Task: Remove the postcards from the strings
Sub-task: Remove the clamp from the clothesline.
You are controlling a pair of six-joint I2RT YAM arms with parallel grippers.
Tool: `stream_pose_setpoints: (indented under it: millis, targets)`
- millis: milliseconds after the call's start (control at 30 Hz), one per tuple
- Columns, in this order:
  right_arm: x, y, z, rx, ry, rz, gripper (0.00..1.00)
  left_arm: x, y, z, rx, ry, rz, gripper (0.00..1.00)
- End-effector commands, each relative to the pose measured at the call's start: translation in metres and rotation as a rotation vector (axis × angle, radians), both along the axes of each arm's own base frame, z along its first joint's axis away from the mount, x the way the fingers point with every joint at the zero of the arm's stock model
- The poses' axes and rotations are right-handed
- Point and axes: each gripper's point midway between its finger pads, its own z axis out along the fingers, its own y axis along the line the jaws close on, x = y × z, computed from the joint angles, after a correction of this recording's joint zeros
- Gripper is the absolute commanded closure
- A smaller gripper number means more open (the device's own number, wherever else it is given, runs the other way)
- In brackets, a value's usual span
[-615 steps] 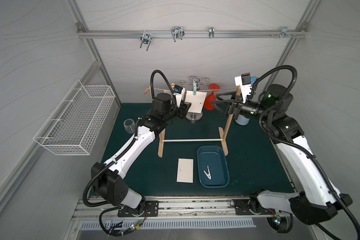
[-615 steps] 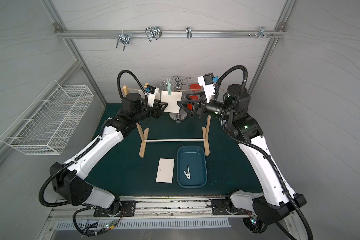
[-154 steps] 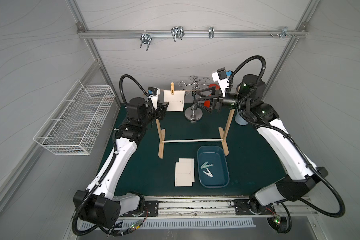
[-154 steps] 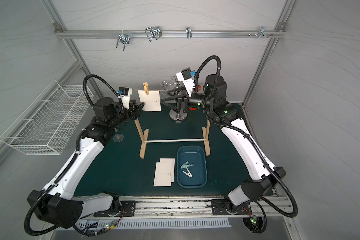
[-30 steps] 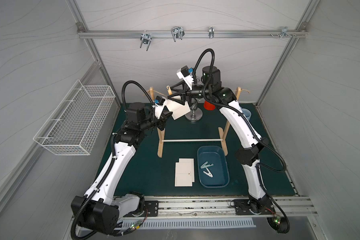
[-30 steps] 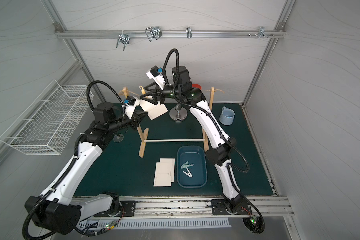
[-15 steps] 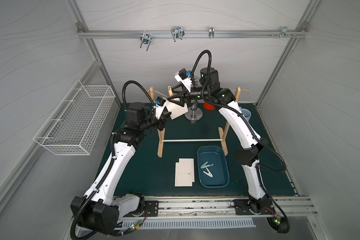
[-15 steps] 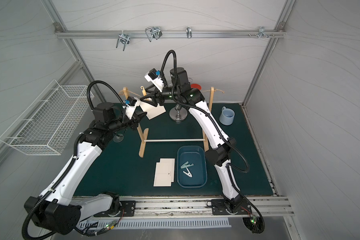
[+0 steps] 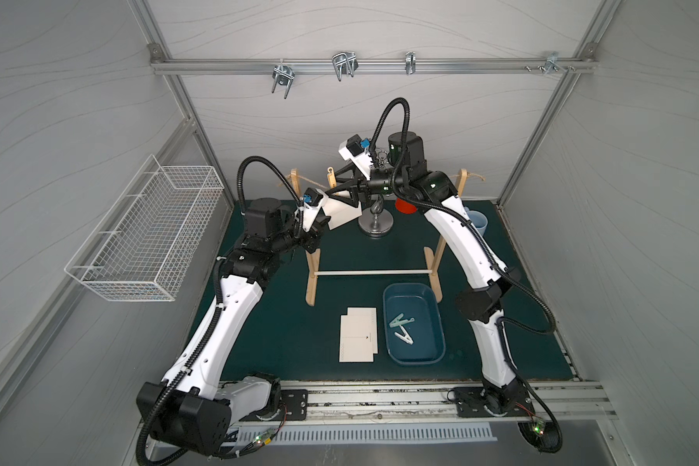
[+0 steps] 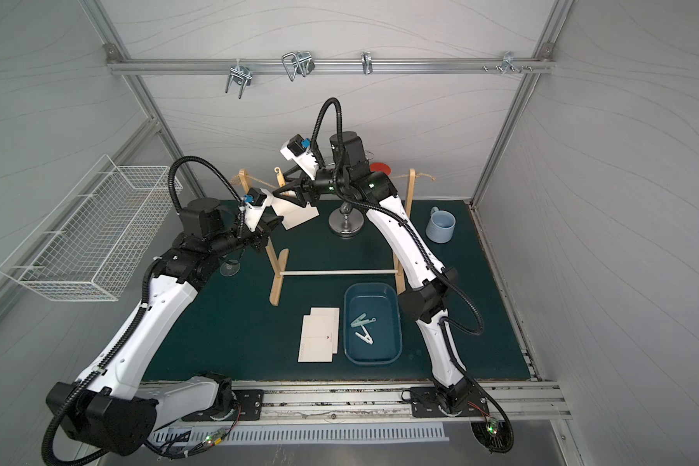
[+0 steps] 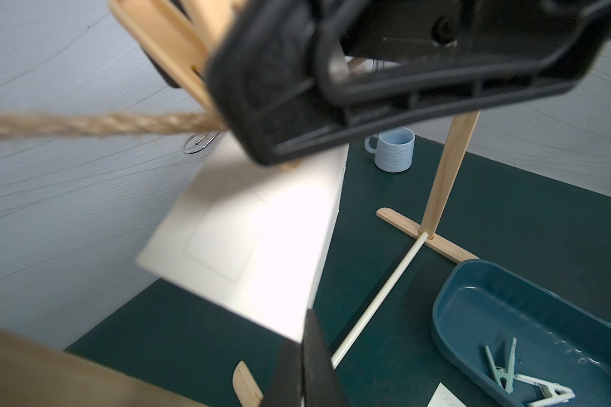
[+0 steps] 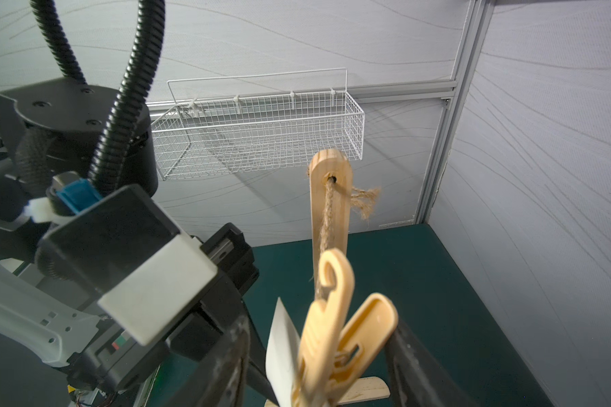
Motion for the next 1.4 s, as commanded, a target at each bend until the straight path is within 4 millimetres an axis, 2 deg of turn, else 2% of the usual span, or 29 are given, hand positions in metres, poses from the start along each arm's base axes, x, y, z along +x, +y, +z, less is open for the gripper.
stream_pose_setpoints:
  millis: [0, 500, 1067, 1367]
  targets:
    - [-0.014, -0.001, 0.006, 0.003, -0.013, 0.042, 0.42, 0.001, 0.004, 0.015, 0.027, -0.043, 0.006, 0.97]
    - [-0.022, -0.003, 0.015, 0.028, -0.019, 0.076, 0.54, 0.000, 0.004, 0.013, 0.027, -0.029, 0.002, 0.98]
    - [-0.026, -0.008, 0.025, 0.058, -0.018, 0.103, 0.52, 0.000, 0.004, 0.010, 0.028, -0.017, -0.001, 0.99]
    - [-0.024, -0.010, 0.027, 0.069, 0.018, 0.106, 0.59, -0.002, 0.004, 0.011, 0.032, -0.019, -0.002, 0.99]
